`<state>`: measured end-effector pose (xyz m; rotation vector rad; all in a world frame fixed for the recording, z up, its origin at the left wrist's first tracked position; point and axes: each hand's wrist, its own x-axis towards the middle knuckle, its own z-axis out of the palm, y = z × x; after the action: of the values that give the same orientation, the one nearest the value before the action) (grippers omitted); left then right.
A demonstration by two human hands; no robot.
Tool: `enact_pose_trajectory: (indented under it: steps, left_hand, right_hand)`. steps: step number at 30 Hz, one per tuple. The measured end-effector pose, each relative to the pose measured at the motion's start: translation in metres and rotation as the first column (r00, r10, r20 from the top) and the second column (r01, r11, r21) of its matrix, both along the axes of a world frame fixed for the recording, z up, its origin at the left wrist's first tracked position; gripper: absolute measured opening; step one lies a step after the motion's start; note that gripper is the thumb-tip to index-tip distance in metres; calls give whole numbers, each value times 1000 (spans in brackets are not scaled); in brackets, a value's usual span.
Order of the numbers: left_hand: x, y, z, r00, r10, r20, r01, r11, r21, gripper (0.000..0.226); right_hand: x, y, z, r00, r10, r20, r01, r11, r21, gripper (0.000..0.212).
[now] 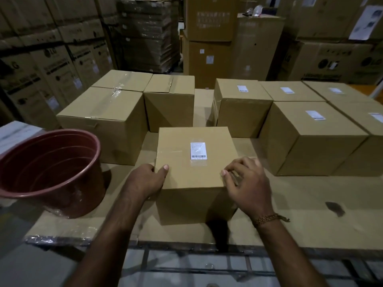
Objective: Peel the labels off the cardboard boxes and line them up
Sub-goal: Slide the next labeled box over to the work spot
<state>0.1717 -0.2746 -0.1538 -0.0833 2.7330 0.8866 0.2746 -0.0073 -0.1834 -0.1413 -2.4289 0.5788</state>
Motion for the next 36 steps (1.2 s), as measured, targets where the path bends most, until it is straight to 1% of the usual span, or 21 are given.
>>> enact_pose_trajectory:
  steps: [3,6,7,9,11,13,16,19,21,23,26,31,36]
  left_hand:
    - [2,5,2,998,56,-38,-58,997,-57,67]
    - [4,20,9,975,122,-187,-132,990,-46,64]
    - [1,24,10,959,121,-257,-130,991,-16,60]
    - [-12,32,7,914,73,-399,-63,997,39,51]
    - [-30,40,3,882,4,-471,16,999,39,46]
    - [-49,49,-2,878,-42,-476,54,998,12,43]
    - [-70,60,-15,875,-104,-473,88,995,-57,42]
    - [-79,63,-27,856,-108,-506,76,994,-85,39]
    - [-79,64,-30,843,-94,-530,62,995,-78,38]
    - [-79,65,-32,843,-88,-531,57,996,-74,39]
    - [-79,66,-37,854,-72,-515,41,997,-71,42]
    - [-79,66,-40,876,-90,-474,47,994,-100,45]
    - [-75,68,-35,885,-96,-455,45,992,-120,48]
  right_hand:
    - [-4,-1,3,999,-38,-4,38,998,46,7]
    - [-19,1,9,1000,-29,-6,30,999,14,2]
    - [-26,3,11,1000,-18,-3,18,1000,-3,4]
    - [-44,7,15,1000,10,11,-10,999,-37,14]
    - [-63,11,19,998,50,48,-46,995,-94,21]
    - [-83,16,23,990,100,102,-86,988,-129,27]
    - [-112,20,29,961,169,218,-142,981,-135,34]
    - [-135,20,33,932,182,315,-174,983,-55,39]
    - [-142,17,32,922,163,352,-177,984,9,39]
    - [-145,12,29,925,138,355,-170,983,63,36]
    - [-143,8,23,945,123,304,-163,981,107,36]
    - [-140,7,19,967,122,222,-143,986,81,34]
    - [-141,4,21,968,141,208,-153,987,43,25]
